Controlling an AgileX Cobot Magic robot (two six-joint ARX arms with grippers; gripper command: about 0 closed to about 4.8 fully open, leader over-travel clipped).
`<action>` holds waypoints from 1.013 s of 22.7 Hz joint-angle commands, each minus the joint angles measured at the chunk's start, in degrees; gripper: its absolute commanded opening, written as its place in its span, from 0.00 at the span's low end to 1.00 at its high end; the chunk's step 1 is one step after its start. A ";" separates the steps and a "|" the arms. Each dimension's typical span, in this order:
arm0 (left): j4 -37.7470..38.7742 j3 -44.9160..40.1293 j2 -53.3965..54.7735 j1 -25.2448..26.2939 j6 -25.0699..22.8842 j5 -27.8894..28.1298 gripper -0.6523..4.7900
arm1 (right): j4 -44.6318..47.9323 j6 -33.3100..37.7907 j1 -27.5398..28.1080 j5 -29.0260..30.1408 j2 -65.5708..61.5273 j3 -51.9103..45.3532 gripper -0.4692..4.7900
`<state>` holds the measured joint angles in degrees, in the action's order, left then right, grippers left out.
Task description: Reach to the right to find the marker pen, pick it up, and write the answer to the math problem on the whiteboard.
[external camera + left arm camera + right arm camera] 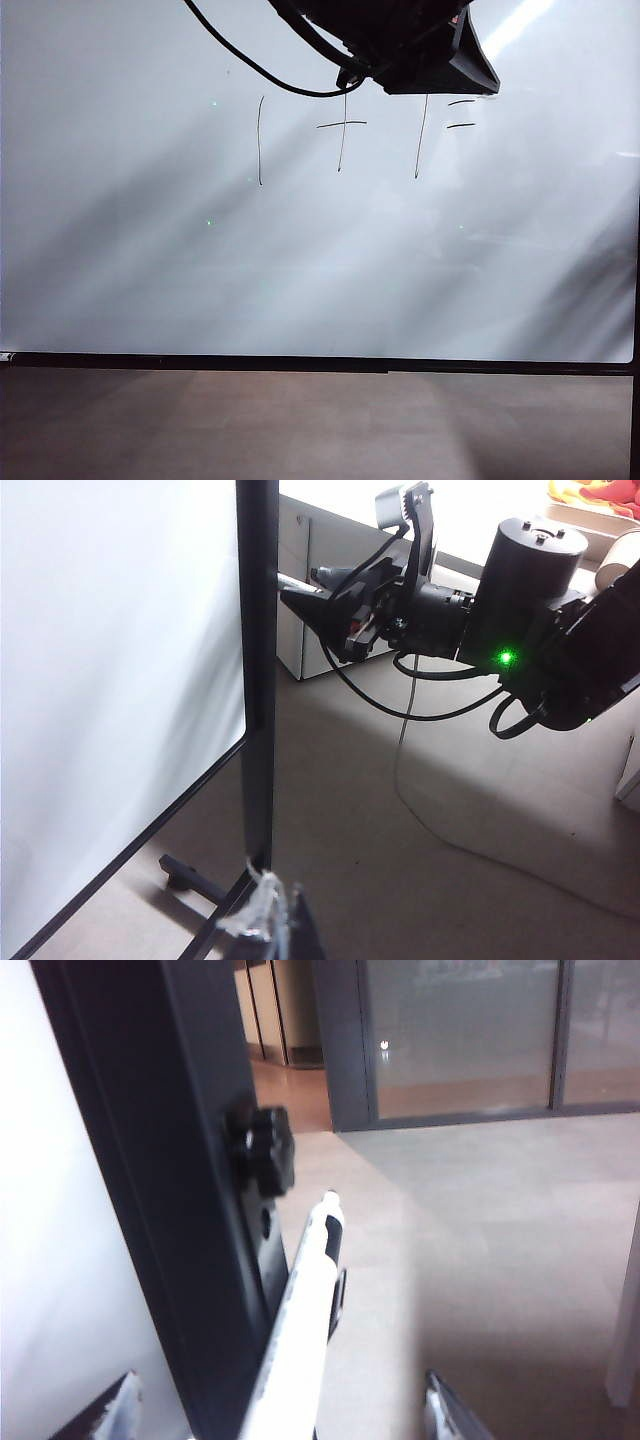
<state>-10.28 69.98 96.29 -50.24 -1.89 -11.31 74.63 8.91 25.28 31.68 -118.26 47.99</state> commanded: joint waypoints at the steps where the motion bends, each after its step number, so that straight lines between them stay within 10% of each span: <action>1: -0.52 0.24 -0.31 -0.07 -0.24 -0.11 0.11 | 0.59 -0.11 -0.42 0.48 0.24 0.13 0.69; 23: -0.52 0.24 -0.31 -0.07 -0.24 -0.11 0.11 | 0.17 -1.49 -1.53 -2.95 0.22 0.15 0.48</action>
<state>-10.28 69.98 96.29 -50.24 -1.89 -11.31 74.02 7.66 23.68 29.54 -118.26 47.99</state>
